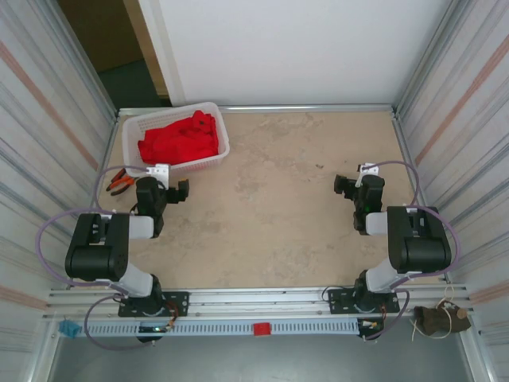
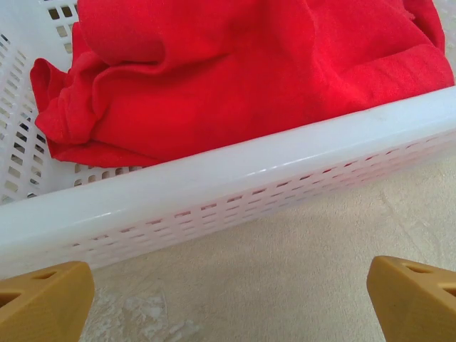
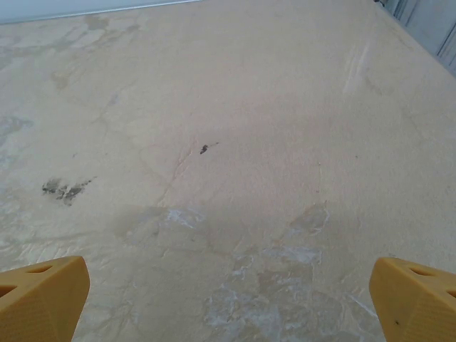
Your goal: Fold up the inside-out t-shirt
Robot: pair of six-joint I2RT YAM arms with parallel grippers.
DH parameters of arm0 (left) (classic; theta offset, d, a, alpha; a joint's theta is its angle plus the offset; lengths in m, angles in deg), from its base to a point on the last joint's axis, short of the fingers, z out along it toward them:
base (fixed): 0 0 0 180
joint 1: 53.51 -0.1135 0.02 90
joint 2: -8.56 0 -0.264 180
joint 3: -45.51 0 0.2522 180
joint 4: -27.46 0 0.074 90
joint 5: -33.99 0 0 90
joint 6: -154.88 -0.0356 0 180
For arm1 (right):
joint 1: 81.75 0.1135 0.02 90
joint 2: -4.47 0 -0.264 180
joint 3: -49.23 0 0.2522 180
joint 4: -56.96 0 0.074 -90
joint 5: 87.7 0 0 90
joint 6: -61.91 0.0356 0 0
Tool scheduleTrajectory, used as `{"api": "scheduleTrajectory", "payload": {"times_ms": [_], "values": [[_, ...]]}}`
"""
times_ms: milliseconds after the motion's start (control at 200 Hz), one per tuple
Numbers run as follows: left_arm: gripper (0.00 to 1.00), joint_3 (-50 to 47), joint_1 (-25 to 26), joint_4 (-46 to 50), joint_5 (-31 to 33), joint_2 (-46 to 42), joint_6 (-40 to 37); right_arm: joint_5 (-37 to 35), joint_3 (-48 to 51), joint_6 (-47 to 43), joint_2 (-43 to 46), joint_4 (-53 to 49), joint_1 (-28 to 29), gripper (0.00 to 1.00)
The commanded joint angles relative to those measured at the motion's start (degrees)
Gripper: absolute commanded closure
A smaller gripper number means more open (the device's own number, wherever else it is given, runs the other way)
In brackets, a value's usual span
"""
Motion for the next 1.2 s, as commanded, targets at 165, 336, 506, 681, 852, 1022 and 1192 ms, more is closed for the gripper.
{"api": "scheduleTrajectory", "payload": {"times_ms": [165, 336, 506, 681, 852, 1022, 1192], "values": [[0.01, 0.51, 0.34, -0.71, -0.57, -0.43, -0.29, 0.64, -0.29, 0.44, 0.43, 0.74, -0.19, 0.01], [0.01, 0.64, 0.31, -0.62, -0.50, -0.43, -0.21, 0.73, -0.26, 0.50, 0.46, 0.76, -0.13, 0.01], [0.01, 0.69, -0.36, -0.39, -1.88, -0.35, 0.06, 1.21, -0.35, 0.53, 0.38, 0.59, -0.41, 0.01], [0.01, 0.79, -0.45, -0.31, -1.85, -0.34, 0.15, 1.87, -0.44, 0.70, 0.38, 0.43, -0.81, 0.01], [0.01, 0.77, -0.36, -0.36, -1.82, -0.34, 0.15, 2.03, -0.65, 0.79, 0.30, 0.27, -0.84, 0.01], [0.01, 3.49, -0.36, 6.12, 0.12, -4.16, 0.71, -0.20, -2.17, -0.33, 4.11, -5.04, 0.57, 0.01], [0.01, 12.47, -0.19, 30.15, 9.41, -16.32, 8.27, -8.63, -17.92, 4.95, 13.17, -35.10, 6.22, 0.01]]}}
